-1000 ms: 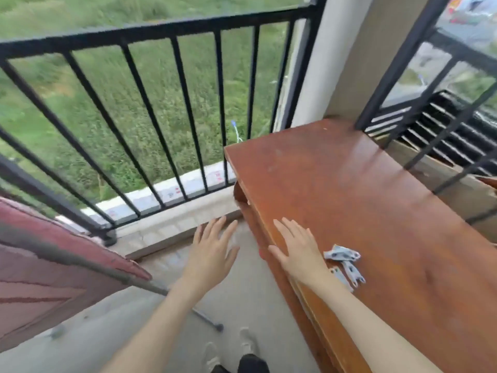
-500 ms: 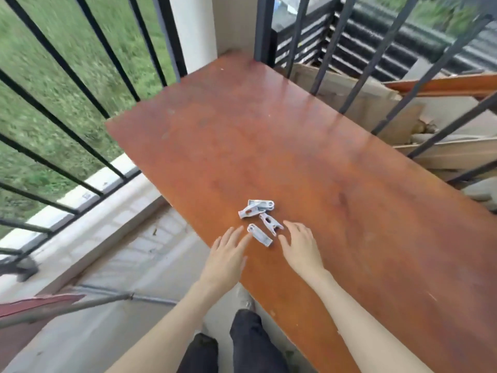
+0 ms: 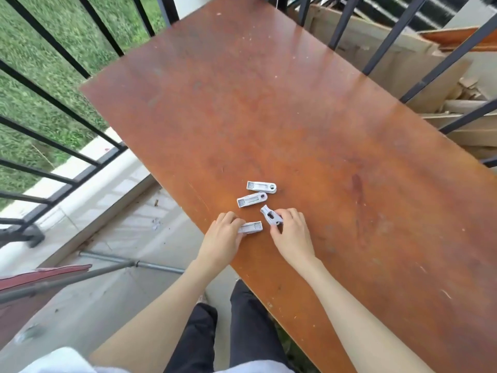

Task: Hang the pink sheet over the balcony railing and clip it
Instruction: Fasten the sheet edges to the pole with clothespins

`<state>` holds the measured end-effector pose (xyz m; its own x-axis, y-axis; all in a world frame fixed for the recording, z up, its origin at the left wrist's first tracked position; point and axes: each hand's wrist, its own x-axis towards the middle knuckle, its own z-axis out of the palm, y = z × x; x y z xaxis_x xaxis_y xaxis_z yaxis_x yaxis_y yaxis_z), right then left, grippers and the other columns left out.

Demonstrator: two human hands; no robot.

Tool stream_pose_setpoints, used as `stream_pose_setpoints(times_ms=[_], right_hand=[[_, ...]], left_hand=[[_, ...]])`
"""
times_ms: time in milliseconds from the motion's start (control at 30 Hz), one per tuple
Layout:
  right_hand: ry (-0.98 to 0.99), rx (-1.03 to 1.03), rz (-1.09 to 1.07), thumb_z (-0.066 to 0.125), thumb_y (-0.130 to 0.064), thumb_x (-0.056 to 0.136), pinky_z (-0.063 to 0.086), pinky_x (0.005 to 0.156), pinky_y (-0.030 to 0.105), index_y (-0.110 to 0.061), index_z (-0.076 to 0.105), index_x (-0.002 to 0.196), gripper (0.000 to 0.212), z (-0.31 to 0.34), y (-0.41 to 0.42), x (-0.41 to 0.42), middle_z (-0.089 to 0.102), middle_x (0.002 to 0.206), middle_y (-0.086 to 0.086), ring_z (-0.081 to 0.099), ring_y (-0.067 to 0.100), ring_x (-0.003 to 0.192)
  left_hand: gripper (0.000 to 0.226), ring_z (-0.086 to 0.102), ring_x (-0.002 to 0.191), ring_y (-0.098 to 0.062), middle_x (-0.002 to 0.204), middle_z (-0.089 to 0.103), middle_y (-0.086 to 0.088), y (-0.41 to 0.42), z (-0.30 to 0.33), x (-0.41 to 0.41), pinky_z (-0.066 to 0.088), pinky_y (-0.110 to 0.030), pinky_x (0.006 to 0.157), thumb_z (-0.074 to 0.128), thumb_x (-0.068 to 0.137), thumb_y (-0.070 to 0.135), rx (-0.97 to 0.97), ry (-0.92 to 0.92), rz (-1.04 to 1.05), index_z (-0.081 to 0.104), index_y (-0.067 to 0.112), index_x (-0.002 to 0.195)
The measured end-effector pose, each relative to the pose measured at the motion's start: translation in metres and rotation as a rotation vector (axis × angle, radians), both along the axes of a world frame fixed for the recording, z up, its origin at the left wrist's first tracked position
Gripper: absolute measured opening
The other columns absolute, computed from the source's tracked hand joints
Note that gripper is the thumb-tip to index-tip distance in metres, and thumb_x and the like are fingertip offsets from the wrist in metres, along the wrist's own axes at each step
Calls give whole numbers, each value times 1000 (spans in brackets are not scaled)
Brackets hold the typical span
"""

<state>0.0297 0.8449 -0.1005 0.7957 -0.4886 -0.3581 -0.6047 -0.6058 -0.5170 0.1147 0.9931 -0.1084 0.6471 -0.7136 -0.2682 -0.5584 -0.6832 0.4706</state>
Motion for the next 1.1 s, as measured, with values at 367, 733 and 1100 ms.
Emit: stream_pose_setpoints(times_ms=[367,733,1100], right_hand=[[-97,649,-247,40,-16,88,50,66,30,-10,54,109,26,94,138,71,56,80,6,55,19,68],[-151,915,170,51,-29,93,30,42,21,-15,47,64,33,168,376,184,41,48,-5,36,10,43],[-164,914,671,64,-18,85,28,52,24,-17,53,66,22,228,529,214,40,55,-3,34,11,51]], left_hand=[[8,56,77,-28,81,58,-4,132,81,36,44,-39,74,40,97,22,-248,420,431,44,16,101],[17,44,79,-15,77,44,10,361,179,85,28,-24,67,31,100,22,-604,138,924,44,14,94],[25,55,81,-3,93,60,5,510,249,56,42,-7,70,59,88,16,-673,15,1181,53,19,113]])
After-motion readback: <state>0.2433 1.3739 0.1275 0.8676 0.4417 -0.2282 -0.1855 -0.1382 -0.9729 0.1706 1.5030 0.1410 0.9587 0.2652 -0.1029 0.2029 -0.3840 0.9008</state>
